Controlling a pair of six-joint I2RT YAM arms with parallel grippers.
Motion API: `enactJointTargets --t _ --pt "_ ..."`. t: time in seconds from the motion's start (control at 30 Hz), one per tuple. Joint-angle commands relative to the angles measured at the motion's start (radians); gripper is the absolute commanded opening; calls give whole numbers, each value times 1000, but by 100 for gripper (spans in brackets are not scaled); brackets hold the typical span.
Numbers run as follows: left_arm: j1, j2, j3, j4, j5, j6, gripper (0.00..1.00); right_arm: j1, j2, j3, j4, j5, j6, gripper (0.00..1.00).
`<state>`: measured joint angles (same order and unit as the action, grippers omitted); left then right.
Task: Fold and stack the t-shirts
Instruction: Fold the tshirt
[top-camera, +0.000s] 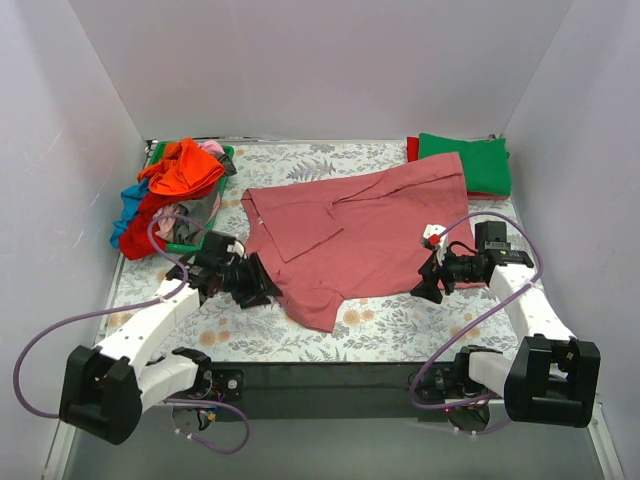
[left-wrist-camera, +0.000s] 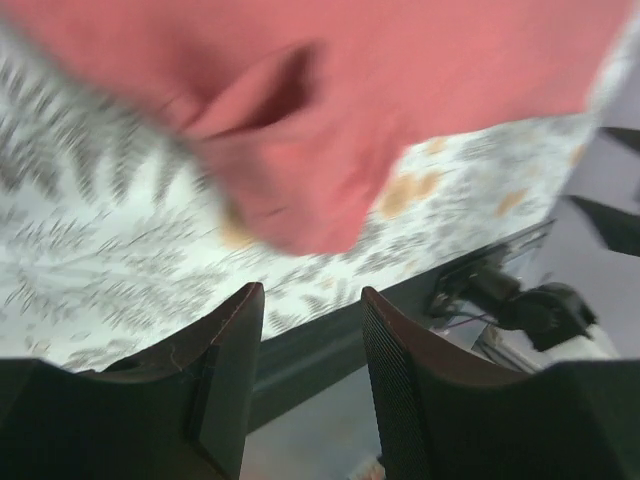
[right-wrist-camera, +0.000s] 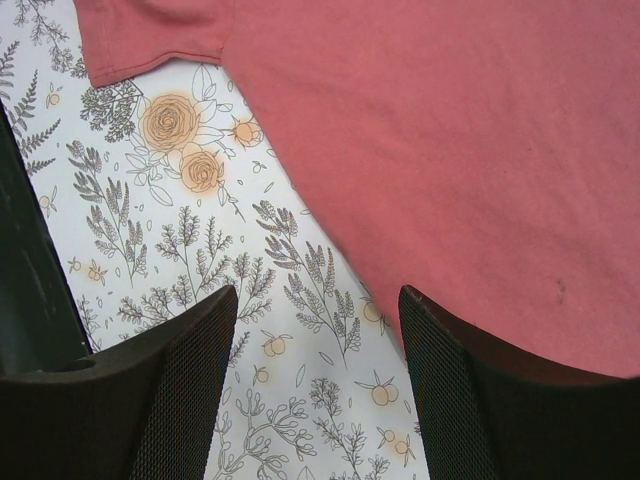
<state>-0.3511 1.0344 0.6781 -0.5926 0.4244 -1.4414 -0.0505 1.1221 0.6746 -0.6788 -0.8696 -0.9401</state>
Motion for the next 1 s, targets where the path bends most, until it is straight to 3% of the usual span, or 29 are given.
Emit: enactJointTargets --t 0.0,0.37,0.73,0.83,0.87,0.97 --pt "-8 41 -100 -73 47 -40 43 1 10 3 8 -31 7 72" --pt "-86 210 -126 134 -41 -212 43 1 21 2 8 -26 11 72" --pt "-132 357 -48 215 -110 -237 40 1 27 2 7 -29 7 72" --pt "-141 380 -17 217 -131 -225 26 1 25 2 5 -31 7 72" --pt "-143 383 -9 218 -137 -220 16 1 25 2 5 -31 6 72" --pt "-141 386 15 220 -156 -195 4 1 24 2 5 -32 6 72"
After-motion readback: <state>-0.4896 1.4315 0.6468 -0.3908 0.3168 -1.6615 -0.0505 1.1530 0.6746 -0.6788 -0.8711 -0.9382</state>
